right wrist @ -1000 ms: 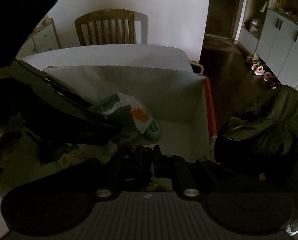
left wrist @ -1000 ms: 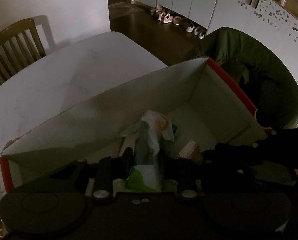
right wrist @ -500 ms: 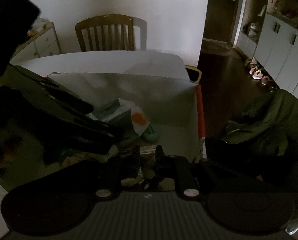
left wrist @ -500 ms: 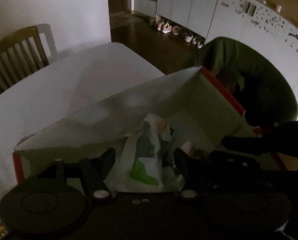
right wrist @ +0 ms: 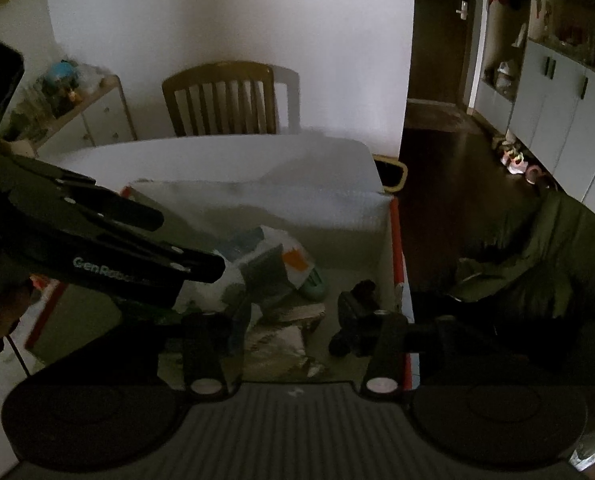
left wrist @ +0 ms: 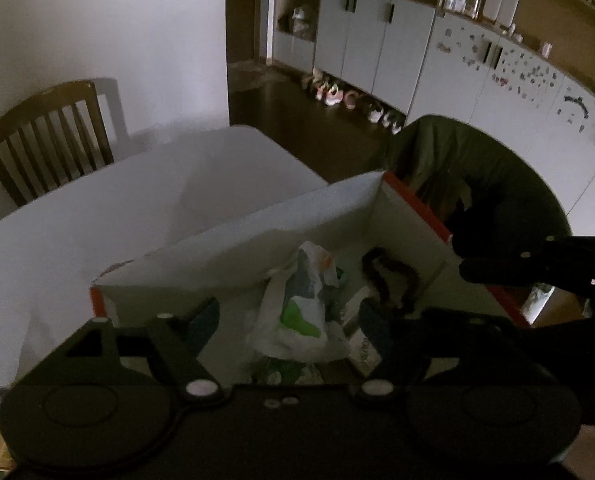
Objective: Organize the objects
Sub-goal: 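Lift both tools out of the box and move them over the table, then grasp the white tooth-shaped toy with the left gripper while the right grasps the lime-green tube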
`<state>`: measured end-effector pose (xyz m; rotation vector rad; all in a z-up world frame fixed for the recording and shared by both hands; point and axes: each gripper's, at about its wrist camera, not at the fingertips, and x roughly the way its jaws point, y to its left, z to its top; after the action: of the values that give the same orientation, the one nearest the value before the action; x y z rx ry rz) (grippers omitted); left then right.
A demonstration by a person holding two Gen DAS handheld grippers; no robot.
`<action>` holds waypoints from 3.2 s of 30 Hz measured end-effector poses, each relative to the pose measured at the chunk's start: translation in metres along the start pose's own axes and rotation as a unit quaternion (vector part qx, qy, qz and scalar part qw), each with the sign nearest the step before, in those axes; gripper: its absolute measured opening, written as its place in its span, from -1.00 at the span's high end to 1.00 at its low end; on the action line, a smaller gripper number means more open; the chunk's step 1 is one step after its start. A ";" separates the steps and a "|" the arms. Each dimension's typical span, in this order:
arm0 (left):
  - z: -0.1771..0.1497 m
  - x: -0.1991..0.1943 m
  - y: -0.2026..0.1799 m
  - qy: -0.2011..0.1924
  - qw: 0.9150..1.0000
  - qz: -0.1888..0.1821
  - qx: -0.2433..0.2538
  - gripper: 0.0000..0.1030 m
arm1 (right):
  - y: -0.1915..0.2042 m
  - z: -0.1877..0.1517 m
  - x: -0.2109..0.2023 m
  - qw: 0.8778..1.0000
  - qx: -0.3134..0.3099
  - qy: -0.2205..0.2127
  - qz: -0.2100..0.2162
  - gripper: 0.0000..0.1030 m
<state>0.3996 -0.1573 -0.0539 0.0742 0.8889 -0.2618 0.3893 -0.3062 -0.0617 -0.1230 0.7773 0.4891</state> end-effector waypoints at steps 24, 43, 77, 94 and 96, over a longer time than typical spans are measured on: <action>-0.053 -0.123 0.037 -0.096 0.995 -0.002 -0.019 -0.90 | 0.071 -0.004 -0.081 0.997 0.002 -0.066 0.039 -0.44; -0.129 -0.195 0.126 -0.120 0.990 0.022 -0.071 -0.99 | 0.182 -0.013 -0.096 0.993 -0.005 -0.087 0.083 -0.78; -0.224 -0.140 0.314 -0.064 0.975 0.112 -0.179 -0.99 | 0.308 -0.019 0.052 1.000 0.002 0.025 0.011 -0.78; -0.236 -0.093 0.339 -0.024 0.980 0.095 -0.175 -0.68 | 0.301 -0.019 0.141 0.995 0.020 0.095 -0.021 -0.61; -0.237 -0.091 0.339 -0.022 0.980 0.094 -0.171 -0.60 | 0.299 -0.017 0.147 0.995 0.022 0.098 -0.026 -0.51</action>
<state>0.2529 0.2284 -0.1477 -0.1657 0.8654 0.0684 0.3279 0.0083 -0.1550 -0.1515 0.9739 0.4134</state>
